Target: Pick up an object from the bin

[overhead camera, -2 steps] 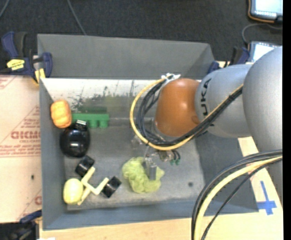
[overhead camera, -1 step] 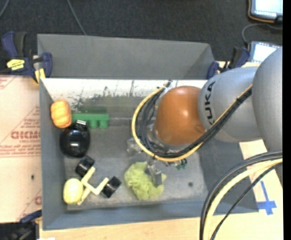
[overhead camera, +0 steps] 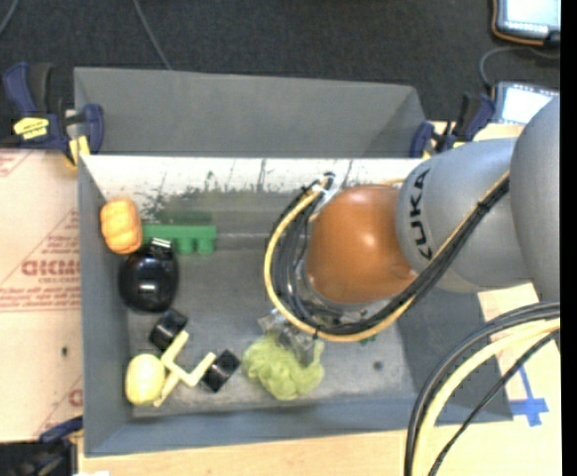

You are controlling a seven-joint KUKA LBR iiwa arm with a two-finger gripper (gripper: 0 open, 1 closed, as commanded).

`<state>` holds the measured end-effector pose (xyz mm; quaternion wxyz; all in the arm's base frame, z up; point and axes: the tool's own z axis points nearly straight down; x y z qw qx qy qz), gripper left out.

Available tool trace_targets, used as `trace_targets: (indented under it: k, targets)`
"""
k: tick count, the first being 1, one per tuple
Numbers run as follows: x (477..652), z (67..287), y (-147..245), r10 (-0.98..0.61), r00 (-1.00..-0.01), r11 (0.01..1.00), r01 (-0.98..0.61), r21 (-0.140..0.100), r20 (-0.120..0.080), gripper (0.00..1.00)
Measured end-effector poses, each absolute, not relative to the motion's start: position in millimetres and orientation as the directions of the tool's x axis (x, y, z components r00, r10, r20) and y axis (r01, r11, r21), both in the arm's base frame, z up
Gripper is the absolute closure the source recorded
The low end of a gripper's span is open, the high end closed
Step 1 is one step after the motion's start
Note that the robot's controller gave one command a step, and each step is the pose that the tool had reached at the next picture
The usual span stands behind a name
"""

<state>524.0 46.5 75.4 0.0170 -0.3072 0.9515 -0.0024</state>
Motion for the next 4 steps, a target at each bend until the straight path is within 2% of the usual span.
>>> trace_targets:
  k: [4]
  targets:
    - [519.3, 75.4, 50.1, -0.59, -0.806, 0.807, -0.59, -0.023, -0.041, 1.0]
